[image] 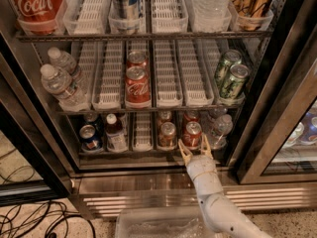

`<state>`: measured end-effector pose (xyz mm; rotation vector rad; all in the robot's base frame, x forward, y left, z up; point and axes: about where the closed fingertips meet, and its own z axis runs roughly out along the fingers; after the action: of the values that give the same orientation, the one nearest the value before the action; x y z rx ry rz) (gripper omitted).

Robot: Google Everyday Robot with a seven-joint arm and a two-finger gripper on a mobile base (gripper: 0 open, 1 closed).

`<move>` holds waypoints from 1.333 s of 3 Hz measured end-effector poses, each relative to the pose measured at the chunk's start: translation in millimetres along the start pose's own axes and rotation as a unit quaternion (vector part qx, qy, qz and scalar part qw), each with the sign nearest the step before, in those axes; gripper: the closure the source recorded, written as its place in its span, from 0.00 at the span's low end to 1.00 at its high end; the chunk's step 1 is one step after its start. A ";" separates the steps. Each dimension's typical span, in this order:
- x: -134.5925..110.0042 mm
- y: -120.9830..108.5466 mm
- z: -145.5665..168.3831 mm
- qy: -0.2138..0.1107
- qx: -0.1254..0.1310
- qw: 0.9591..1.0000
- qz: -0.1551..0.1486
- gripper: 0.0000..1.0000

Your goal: Pick coke can from bottom shelf of fridge

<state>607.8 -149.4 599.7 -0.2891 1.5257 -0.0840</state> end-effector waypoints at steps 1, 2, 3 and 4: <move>1.7 -2.1 5.9 -0.001 0.005 1.000 -0.003 0.37; 7.8 -10.5 15.8 -0.001 0.016 1.000 -0.015 0.37; 10.9 -22.7 31.0 -0.003 0.027 0.999 -0.029 0.37; 9.9 -23.5 36.6 -0.004 0.027 0.999 -0.029 0.37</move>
Offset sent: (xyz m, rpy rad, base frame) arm 0.0205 -0.0137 -0.0090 -0.0347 -0.0135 -0.0457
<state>647.5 -169.4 596.4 -0.2903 1.5045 -0.1685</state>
